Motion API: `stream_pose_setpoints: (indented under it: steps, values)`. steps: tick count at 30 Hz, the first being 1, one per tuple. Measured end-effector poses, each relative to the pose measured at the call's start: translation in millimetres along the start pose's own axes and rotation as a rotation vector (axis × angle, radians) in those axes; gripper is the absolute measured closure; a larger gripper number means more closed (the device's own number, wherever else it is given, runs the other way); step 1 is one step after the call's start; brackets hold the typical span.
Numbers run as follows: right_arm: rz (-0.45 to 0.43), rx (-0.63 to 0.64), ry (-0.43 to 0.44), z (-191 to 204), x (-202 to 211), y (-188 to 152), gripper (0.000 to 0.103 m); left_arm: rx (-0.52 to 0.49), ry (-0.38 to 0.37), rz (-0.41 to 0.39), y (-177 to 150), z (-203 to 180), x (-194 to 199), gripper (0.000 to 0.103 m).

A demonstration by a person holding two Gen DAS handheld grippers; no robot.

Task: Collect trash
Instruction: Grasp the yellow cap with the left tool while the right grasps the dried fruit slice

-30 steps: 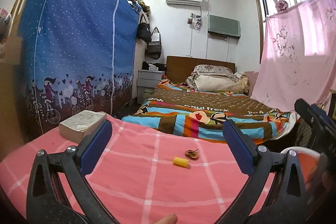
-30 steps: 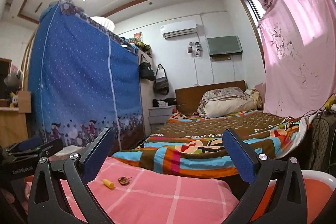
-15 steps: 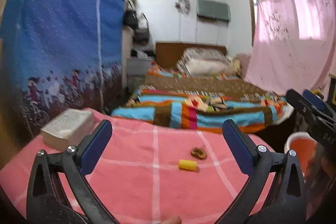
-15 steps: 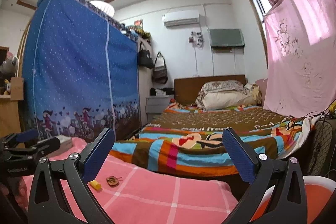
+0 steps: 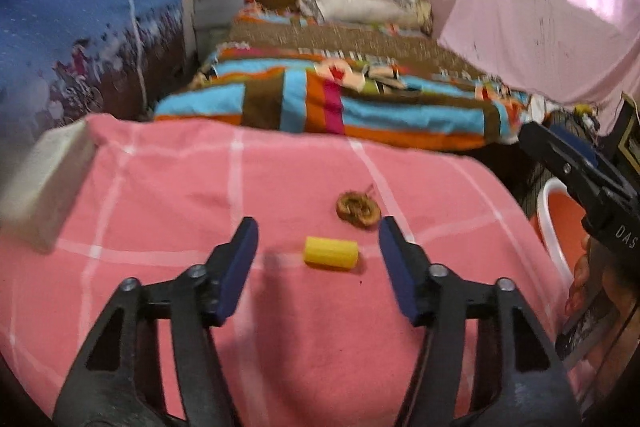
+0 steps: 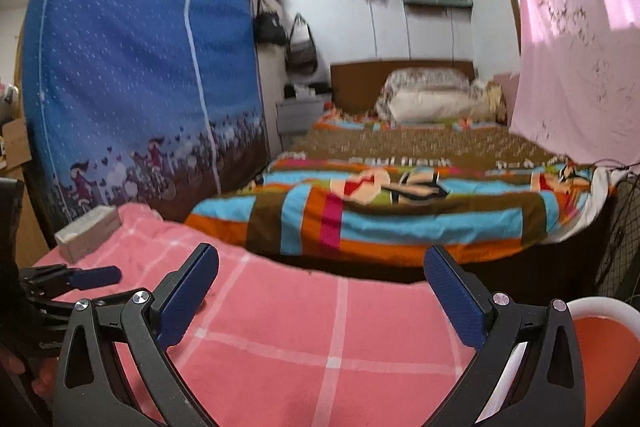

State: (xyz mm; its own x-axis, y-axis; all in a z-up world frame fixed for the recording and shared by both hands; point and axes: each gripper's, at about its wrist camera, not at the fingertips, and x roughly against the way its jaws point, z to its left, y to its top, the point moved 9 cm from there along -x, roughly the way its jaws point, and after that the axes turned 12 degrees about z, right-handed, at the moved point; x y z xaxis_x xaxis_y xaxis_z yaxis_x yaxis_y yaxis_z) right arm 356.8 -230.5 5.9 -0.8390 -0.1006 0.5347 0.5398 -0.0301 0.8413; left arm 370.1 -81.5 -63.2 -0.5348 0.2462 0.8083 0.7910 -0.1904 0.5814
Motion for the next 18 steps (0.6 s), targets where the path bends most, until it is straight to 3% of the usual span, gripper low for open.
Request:
stream_pose_setpoints:
  steps: [4, 7, 9, 18]
  values:
    - [0.065, 0.002, 0.001, 1.3, -14.0, -5.5, 0.000, -0.024, 0.008, 0.078, -4.7, -5.5, -15.3, 0.050]
    - [0.087, -0.005, 0.006, 0.4, -17.5, -7.0, 0.000, -0.023, -0.001, 0.076, -5.3, -6.1, -13.3, 0.057]
    - [0.095, -0.012, 0.013, -1.6, -18.5, -7.3, 0.000, -0.013, -0.012, 0.075, -5.5, -4.9, -11.4, 0.070]
    - [0.163, 0.017, 0.033, 7.3, -30.6, -11.2, 0.000, 0.056, -0.037, 0.032, -8.2, 11.2, 2.8, 0.070]
